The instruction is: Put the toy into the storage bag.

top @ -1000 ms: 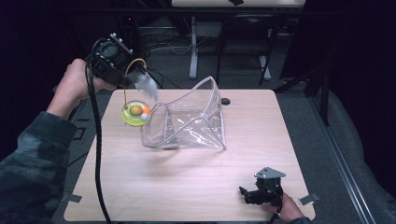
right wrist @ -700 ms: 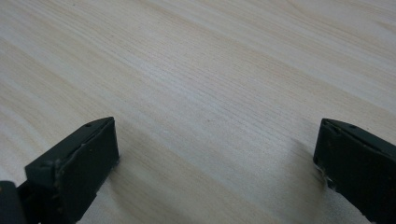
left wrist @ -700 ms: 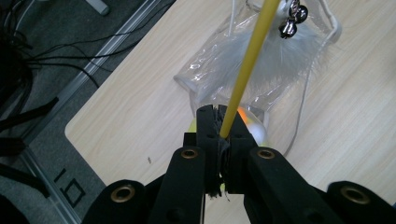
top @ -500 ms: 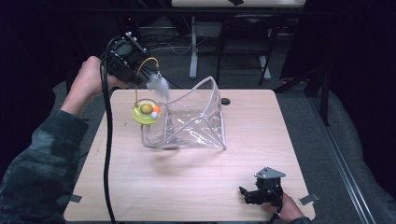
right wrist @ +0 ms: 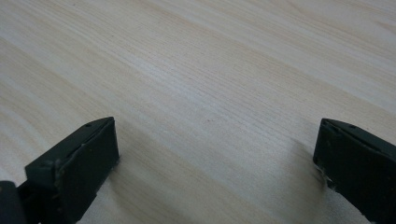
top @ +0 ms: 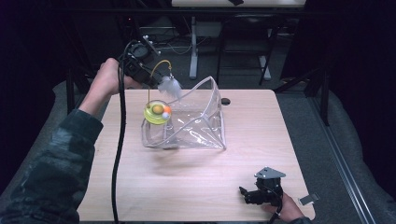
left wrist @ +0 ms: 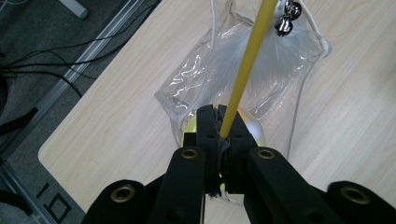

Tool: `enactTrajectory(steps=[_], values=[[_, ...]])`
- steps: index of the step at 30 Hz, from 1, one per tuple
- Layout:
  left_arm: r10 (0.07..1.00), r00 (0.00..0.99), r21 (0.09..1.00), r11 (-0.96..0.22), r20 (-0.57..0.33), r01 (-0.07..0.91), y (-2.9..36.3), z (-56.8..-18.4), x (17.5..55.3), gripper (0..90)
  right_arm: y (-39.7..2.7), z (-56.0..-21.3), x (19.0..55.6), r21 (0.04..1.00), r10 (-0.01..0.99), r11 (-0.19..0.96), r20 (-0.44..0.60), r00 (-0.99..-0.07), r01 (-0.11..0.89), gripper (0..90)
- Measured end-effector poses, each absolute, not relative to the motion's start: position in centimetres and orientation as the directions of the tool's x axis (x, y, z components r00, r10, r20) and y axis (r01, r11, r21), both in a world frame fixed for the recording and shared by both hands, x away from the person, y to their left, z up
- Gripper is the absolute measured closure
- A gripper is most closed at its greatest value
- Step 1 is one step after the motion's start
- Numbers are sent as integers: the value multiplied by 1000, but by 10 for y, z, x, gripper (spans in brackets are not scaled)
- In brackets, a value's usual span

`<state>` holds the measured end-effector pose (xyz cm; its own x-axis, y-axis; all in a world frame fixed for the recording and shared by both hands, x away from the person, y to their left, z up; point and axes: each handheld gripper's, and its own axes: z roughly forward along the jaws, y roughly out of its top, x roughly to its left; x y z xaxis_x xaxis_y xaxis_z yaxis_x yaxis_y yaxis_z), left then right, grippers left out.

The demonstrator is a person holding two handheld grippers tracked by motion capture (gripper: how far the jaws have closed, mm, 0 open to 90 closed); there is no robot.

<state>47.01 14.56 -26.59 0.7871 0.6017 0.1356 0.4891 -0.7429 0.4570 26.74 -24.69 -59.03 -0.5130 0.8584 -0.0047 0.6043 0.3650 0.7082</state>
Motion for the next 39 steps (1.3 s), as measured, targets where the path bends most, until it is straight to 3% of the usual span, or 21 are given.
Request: enactTrajectory(steps=[39], values=[[557, 830, 447, -741, -5, 500, 104, -342, 491, 877, -247, -590, 267, 712, 856, 358, 8, -516, 604, 0]])
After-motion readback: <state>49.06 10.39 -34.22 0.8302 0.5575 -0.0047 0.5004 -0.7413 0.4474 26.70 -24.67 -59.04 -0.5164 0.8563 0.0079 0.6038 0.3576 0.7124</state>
